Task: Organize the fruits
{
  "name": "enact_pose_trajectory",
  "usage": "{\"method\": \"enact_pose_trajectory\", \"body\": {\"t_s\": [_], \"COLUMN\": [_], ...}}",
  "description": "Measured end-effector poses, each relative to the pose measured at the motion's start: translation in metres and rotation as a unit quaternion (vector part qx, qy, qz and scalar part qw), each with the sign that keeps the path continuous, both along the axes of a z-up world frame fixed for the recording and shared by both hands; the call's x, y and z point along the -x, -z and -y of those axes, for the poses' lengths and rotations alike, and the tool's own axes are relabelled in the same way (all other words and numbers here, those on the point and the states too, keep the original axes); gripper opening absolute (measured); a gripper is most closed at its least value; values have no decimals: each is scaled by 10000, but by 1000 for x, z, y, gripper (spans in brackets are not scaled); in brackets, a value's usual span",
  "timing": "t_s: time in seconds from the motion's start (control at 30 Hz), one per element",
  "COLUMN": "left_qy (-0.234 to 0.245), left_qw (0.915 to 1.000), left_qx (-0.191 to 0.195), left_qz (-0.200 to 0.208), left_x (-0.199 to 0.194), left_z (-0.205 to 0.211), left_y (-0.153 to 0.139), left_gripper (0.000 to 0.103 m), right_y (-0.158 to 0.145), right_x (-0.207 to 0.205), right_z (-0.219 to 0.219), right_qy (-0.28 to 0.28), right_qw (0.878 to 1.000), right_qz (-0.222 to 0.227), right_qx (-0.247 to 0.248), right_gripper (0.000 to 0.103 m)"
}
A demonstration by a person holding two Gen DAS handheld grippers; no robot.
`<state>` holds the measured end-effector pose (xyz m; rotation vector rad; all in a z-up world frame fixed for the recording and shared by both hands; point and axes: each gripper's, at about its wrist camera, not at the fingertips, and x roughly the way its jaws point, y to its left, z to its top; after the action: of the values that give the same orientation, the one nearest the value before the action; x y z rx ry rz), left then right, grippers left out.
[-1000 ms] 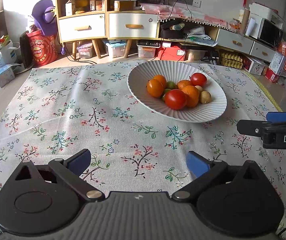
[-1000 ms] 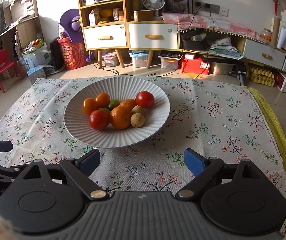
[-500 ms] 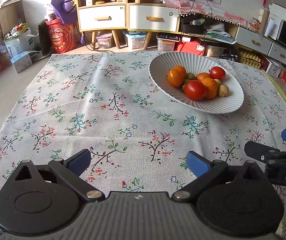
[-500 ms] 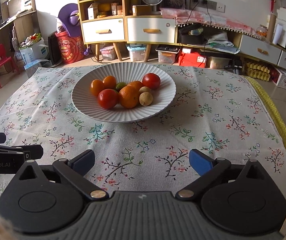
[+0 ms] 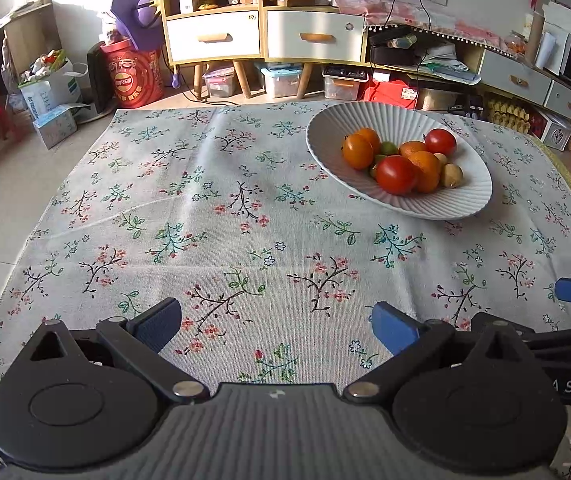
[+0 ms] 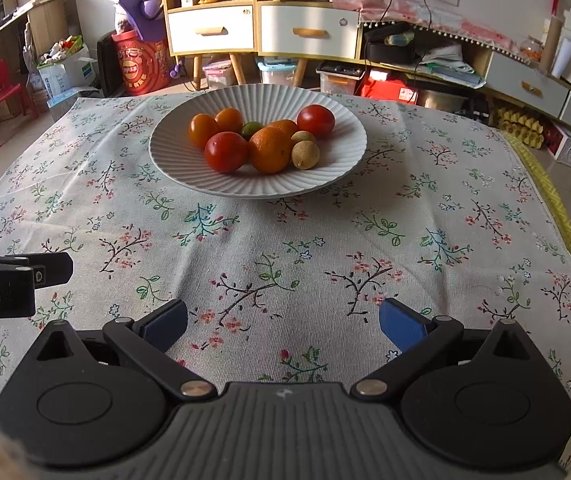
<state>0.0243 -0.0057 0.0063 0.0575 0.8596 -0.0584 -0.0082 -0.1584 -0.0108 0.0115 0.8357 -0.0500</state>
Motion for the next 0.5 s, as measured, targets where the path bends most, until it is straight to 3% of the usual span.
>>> {"method": "enact_pose_trajectory", "body": {"t_s": [0.5], "left_qy": [9], "left_qw": [9999], "left_qx": [45], "left_qz": [111], "left_x": [3], "left_z": [1], "left_y": [-4], "left_gripper": [101], "right_y": [0], "right_x": [0], "right_z": [-1], "right_qy": [44], "right_qw": [9999], "right_qz": [38], "right_qx": [97], "right_gripper": [102]}}
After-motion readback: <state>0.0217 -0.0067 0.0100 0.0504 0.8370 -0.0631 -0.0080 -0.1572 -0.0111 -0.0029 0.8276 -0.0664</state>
